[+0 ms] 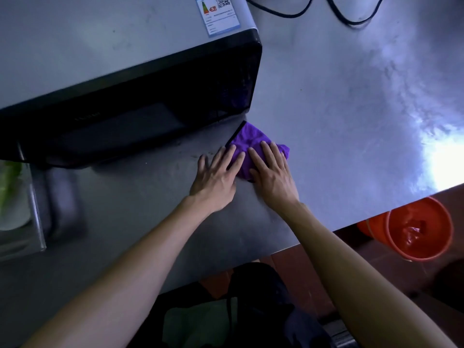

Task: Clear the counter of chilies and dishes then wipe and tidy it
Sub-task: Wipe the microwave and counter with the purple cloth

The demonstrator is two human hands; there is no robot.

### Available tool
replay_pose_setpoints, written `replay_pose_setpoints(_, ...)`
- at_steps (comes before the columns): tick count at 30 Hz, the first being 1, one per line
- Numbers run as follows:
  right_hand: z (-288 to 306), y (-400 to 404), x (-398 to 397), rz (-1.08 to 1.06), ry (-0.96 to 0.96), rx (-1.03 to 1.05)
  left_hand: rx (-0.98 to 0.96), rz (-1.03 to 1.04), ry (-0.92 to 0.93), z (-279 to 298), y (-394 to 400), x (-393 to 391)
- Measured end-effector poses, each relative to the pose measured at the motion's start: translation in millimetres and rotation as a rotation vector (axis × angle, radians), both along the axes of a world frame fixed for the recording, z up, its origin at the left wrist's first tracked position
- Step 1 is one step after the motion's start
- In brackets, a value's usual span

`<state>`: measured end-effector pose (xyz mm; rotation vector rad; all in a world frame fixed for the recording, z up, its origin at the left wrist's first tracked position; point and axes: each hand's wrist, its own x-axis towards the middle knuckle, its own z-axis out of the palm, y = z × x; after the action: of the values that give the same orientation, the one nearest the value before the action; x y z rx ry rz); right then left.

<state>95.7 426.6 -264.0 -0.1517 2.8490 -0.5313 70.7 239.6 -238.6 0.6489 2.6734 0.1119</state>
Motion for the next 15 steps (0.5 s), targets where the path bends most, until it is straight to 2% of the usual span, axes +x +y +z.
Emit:
replay_pose_setpoints(4,4.6,0.0,-31.4,0.051,-0.013,0.004,-0.031,0.074,0.003,1.7,9.0,-16.9)
replay_pose_setpoints(9,15.6,3.1,-19.2,0.01,0.115,-0.07,0.072,0.037,0.09,5.4,6.5,-22.4)
replay_pose_setpoints(15,8.0,2.4,-1.5,0.016,-0.023,-0.082,0.002,0.035,0.016,2.4,11.7,-28.7)
